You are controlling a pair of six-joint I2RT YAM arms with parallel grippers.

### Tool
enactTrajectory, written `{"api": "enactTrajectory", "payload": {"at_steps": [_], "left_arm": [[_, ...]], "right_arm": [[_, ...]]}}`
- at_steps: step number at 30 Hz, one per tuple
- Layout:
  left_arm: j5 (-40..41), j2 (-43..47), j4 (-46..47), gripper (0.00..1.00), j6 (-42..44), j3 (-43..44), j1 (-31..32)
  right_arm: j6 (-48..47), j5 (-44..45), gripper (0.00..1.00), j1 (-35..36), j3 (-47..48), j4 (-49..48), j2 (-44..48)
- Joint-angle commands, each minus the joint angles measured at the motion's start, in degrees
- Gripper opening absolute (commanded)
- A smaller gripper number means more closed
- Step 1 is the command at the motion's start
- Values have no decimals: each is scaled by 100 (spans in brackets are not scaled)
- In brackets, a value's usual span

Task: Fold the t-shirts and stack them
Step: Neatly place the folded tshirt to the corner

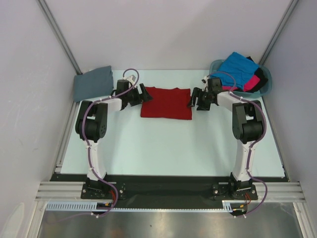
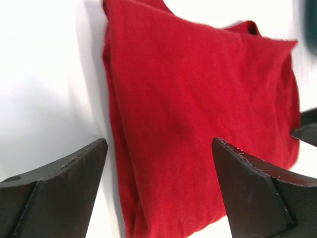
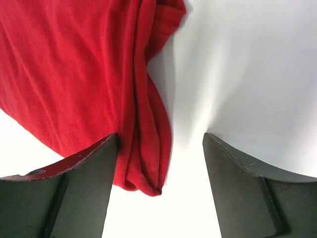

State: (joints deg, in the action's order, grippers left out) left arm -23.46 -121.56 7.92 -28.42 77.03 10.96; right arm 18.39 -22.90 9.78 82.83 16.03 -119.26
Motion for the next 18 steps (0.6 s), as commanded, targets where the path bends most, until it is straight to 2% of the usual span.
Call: {"api": "enactTrajectory", "payload": {"at_steps": [1,6,7,8,11,12,18], "left_arm": [[-466,-158,-28,91,-171,-224,38],[-598,-88,280,83,-427,-610,73],[-598,-87,280,79,-462,-637,90],[-607,-96,297,67,-488,-681,125],[-598,-105,324,54,-532,-812,222],[-563,-96,341,46,-550,-909,240],[-572,18,377,28,-585,-1199,301]], "right_arm": [[6,40,75,-3,-118,-100,325],[33,13,75,-2,-196,-83,368],[50,13,75,-3,-223,-91,386],[50,4,75,-3,-249,-109,404],[42,-13,74,-11,-293,-109,456],[33,-13,74,-11,-311,-109,483],[24,-13,75,-11,-425,-91,676]]}}
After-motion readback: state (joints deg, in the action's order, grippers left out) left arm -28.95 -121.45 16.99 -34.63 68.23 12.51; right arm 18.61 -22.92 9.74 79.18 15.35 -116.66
